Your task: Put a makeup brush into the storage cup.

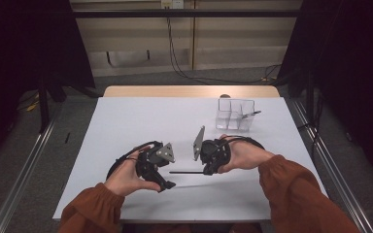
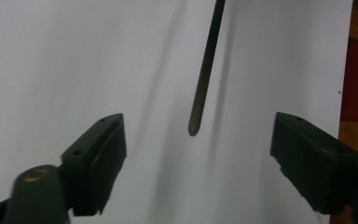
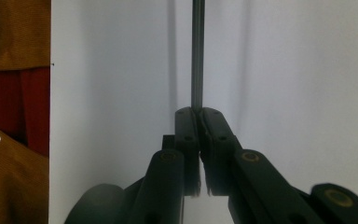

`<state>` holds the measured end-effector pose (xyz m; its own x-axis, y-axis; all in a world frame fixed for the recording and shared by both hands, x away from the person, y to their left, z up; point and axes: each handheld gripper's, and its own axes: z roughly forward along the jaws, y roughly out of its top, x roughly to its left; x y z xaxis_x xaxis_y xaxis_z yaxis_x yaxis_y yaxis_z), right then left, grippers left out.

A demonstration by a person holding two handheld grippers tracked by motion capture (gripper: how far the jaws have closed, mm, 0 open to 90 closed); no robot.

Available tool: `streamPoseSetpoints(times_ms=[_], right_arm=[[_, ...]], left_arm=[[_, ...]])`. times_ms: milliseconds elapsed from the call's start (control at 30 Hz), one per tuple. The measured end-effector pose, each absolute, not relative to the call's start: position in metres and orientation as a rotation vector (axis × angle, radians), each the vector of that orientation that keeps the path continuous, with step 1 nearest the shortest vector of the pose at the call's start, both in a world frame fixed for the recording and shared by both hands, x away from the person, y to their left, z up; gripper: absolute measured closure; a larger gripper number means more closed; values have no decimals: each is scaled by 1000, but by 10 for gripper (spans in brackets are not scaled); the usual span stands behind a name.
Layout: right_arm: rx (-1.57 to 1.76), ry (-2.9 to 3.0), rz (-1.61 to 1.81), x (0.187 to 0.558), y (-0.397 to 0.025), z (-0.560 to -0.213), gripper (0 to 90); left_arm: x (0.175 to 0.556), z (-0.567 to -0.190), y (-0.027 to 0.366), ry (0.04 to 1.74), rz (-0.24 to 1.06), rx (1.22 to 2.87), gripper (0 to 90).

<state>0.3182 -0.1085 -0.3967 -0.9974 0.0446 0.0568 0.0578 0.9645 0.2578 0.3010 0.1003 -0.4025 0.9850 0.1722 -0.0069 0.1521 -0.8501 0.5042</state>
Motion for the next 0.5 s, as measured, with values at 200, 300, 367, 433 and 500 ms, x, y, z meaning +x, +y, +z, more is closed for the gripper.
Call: streamPoseSetpoints(times_ms=[200,300,367,433,500], right_arm=[[-67,-3058,-405,317,-107,-397,867],[-66,-3058,-413,317,-106,-397,867],[-66,-3057,-416,318,-106,-397,866],[-74,-3056,-412,318,-107,-397,866],[-71,-3056,-418,319,-107,-398,867]], left_arm=[[304,-402,100,234,67,2614,399],[307,-404,98,243,24,2628,434],[307,-405,96,251,21,2633,467],[308,-405,95,236,8,2636,513],[308,-405,94,243,0,2635,530]])
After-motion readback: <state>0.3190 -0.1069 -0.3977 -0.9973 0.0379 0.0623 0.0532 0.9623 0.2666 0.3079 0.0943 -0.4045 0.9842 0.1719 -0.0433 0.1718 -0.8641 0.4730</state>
